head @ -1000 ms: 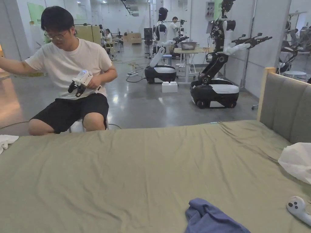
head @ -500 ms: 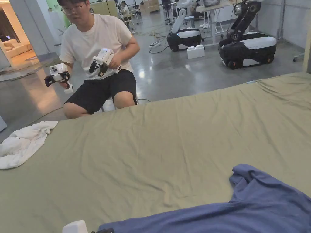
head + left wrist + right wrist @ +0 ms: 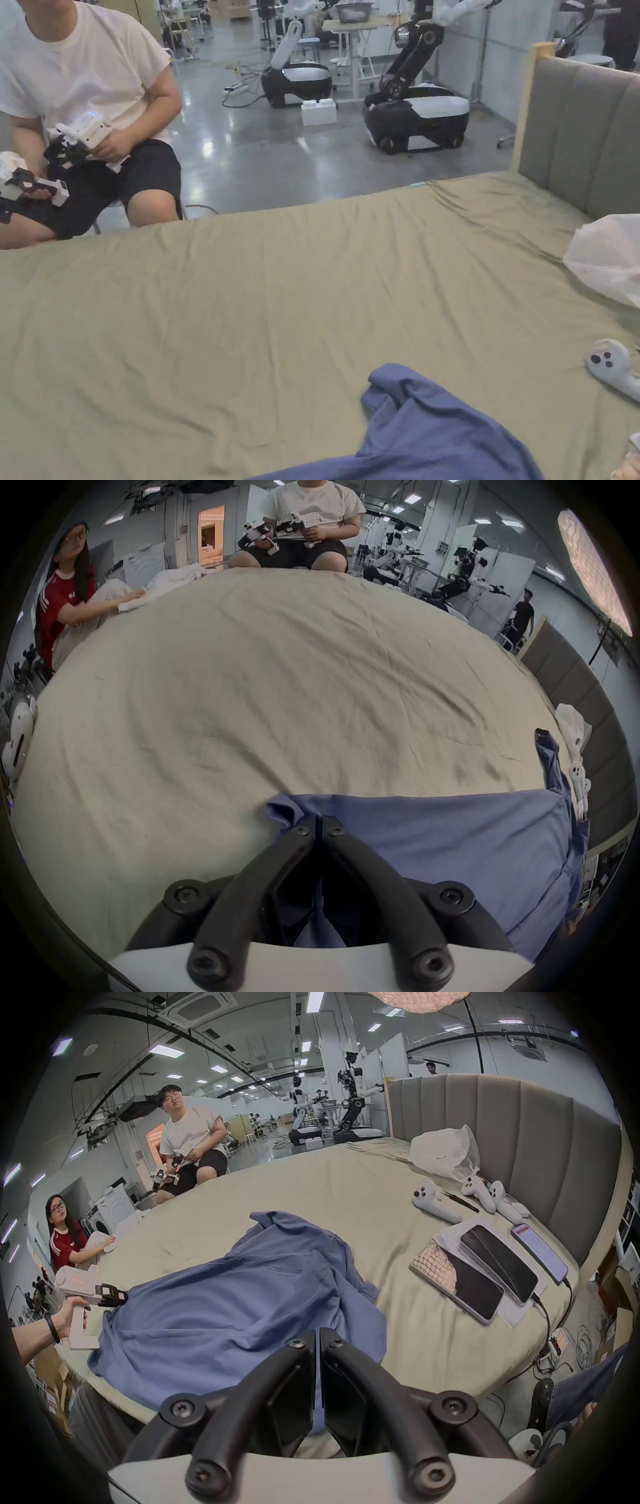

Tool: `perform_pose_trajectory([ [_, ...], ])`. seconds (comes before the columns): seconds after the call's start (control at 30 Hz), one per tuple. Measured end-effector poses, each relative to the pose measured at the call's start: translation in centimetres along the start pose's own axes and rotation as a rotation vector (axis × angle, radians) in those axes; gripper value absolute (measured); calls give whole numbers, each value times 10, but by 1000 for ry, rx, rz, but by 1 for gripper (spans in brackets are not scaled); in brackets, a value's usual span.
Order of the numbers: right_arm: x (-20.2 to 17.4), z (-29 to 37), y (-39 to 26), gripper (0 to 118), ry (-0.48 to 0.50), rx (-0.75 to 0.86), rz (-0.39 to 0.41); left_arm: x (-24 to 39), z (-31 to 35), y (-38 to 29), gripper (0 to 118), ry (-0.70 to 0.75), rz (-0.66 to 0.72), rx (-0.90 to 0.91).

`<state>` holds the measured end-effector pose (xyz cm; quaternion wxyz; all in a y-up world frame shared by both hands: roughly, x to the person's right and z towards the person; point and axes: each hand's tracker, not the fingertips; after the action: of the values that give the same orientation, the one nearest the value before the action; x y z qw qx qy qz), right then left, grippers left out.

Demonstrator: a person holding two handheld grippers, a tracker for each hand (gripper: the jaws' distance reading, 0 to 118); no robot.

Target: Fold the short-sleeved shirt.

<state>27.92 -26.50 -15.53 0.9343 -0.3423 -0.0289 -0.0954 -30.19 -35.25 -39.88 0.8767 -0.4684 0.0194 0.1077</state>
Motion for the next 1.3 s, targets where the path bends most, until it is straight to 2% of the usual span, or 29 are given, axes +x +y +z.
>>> perform_pose_trajectory([
  [0.13,2,-32,40,4,24,-15,13,-2,-4,4,0,8,-9,-40],
  [0.17,3,-46,53,16,53,-55,11,-1,-4,5,0,8,-12,-53],
  [0.2,3,-66,69,49,75,-101,13,-1,-5,8,0,7,-17,-68],
  [0.23,4,-88,83,74,96,-113,11,-2,-6,11,0,4,-20,-83],
  [0.27,5,-109,95,88,109,-134,19,-2,-6,14,0,-2,-21,-99],
  [0.37,9,-185,129,87,109,-278,2,-6,-11,23,0,-13,-30,-147],
  [0.43,11,-227,142,87,62,-346,-5,-6,-12,26,0,-15,-38,-168],
  [0.47,11,-246,145,86,24,-389,27,-5,-12,28,0,-15,-43,-178],
  [0.53,7,-277,144,60,-79,-456,123,-4,-13,31,0,-14,-58,-193],
  [0.6,4,-284,136,56,-116,-485,169,-3,-14,30,0,-11,-68,-198],
  [0.67,-2,-274,137,52,-100,-456,140,-3,-14,30,0,-10,-82,-197],
  [0.7,-3,-271,137,33,-78,-445,152,-2,-14,29,0,-9,-91,-192],
  [0.73,-4,-270,137,10,-79,-433,182,-1,-11,27,0,-9,-96,-182],
  [0.77,-2,-262,136,2,-73,-433,163,-1,-7,26,0,-10,-97,-170],
  [0.87,0,-220,135,2,-4,-322,81,-8,34,14,0,-58,-26,1],
  [0.9,1,-196,133,2,17,-285,88,-13,54,5,0,-107,-10,46],
  [0.93,2,-173,126,1,35,-253,104,-19,73,-7,0,-162,-17,53],
  [1.0,7,-130,109,2,66,-217,132,-28,110,-35,0,-177,-43,74],
  [1.13,24,-59,62,2,75,-172,135,-48,158,-99,0,-195,-41,78],
  [1.23,37,-33,30,2,90,-170,129,-58,172,-138,0,-221,-13,66],
  [1.3,46,-26,11,2,87,-197,84,-60,173,-156,0,-214,-23,46],
])
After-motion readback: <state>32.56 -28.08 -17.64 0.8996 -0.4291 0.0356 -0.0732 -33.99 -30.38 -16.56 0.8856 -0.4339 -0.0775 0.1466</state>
